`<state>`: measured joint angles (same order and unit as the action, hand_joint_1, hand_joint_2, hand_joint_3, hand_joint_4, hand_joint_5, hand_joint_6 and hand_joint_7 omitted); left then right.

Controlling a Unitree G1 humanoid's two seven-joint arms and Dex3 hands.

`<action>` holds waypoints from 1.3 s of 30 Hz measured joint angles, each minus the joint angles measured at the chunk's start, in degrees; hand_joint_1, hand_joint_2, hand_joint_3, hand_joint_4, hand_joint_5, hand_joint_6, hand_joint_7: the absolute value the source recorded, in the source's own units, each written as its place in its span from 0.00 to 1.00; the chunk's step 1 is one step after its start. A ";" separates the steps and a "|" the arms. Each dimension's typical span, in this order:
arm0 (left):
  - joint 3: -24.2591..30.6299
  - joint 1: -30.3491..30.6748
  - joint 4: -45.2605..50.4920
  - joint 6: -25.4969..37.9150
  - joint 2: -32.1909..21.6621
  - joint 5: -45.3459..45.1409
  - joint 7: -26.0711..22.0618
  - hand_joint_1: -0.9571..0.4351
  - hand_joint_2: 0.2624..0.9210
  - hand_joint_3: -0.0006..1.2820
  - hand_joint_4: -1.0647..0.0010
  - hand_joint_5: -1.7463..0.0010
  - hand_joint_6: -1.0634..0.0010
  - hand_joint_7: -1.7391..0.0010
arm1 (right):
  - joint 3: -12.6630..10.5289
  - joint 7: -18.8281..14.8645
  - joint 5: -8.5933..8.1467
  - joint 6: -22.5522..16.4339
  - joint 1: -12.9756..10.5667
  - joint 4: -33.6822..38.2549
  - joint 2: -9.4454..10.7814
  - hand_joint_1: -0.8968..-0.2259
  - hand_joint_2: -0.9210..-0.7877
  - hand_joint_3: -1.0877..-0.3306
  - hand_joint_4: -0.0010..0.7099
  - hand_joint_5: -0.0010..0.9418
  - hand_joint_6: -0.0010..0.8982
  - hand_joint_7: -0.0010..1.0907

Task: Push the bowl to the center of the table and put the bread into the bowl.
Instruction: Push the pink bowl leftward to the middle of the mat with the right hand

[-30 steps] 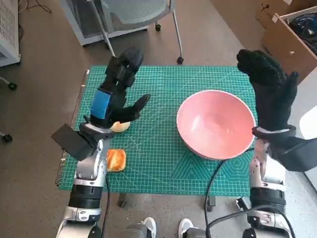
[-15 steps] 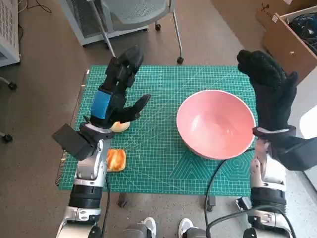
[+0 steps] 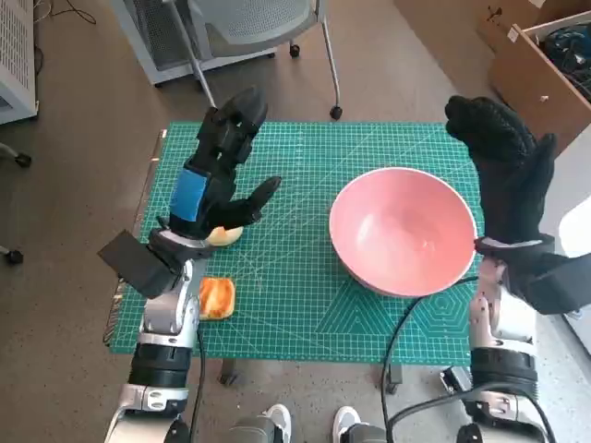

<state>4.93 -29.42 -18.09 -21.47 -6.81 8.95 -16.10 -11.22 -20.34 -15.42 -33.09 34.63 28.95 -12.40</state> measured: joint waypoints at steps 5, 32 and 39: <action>0.00 -0.15 -0.85 -0.56 0.00 0.00 0.00 0.47 0.73 0.38 0.92 0.87 1.00 0.65 | -0.35 -0.25 -0.12 -0.03 0.20 0.44 -0.30 0.39 0.00 0.43 0.27 0.00 0.06 0.43; 0.00 -0.57 -1.45 -1.47 0.02 -0.08 0.13 0.47 0.74 0.37 0.93 0.86 1.00 0.65 | -5.99 0.25 0.15 -5.31 6.89 26.57 -3.28 0.46 0.00 0.42 0.28 0.01 0.06 0.41; 0.00 -0.62 -1.73 -1.53 0.05 -0.08 0.14 0.47 0.75 0.36 0.93 0.86 1.00 0.65 | -6.22 4.01 2.29 -3.91 7.91 34.80 -4.44 0.50 0.00 0.40 0.30 0.01 0.10 0.36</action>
<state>4.93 -30.04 -19.81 -23.00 -6.77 8.87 -15.96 -17.44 -16.33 -13.13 -37.00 42.54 63.75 -16.85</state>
